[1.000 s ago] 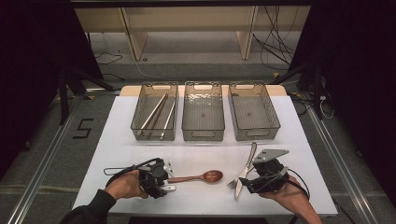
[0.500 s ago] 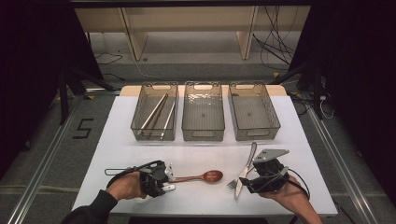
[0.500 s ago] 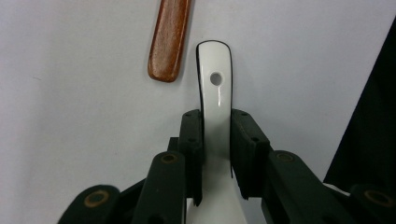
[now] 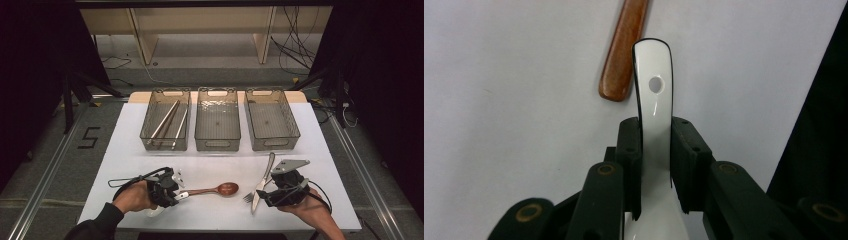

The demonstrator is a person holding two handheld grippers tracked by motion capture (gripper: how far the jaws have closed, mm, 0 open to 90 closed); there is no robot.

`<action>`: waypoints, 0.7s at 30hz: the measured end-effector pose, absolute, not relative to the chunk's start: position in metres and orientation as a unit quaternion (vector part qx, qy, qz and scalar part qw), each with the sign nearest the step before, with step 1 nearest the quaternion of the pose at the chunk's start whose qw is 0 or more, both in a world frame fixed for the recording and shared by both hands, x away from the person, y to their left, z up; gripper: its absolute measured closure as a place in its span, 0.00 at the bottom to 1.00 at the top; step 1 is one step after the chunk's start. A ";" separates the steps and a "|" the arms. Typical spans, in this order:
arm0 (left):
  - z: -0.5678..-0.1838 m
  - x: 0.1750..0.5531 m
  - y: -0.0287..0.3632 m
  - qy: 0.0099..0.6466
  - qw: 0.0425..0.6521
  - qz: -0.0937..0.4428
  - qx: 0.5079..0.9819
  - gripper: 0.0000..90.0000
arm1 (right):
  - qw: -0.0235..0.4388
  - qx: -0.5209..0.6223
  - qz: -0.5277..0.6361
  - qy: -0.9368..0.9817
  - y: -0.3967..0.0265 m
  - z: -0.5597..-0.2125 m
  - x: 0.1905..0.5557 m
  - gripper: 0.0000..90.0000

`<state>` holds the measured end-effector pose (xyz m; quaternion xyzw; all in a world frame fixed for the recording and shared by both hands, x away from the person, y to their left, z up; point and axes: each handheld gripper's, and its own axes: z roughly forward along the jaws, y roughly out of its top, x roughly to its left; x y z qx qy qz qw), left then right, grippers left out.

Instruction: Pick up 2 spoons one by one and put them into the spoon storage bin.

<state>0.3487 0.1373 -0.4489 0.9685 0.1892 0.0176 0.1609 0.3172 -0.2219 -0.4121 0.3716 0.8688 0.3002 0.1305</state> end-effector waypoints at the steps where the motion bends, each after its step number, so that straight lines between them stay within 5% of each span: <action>1: -0.447 0.349 0.138 0.193 0.168 0.016 0.967 0.84 | 0.131 0.372 0.300 0.869 -0.222 -0.412 0.317 0.32; 21: -0.412 0.371 0.148 0.263 0.269 0.029 0.926 0.84 | 0.131 0.374 0.301 0.867 -0.222 -0.412 0.318 0.32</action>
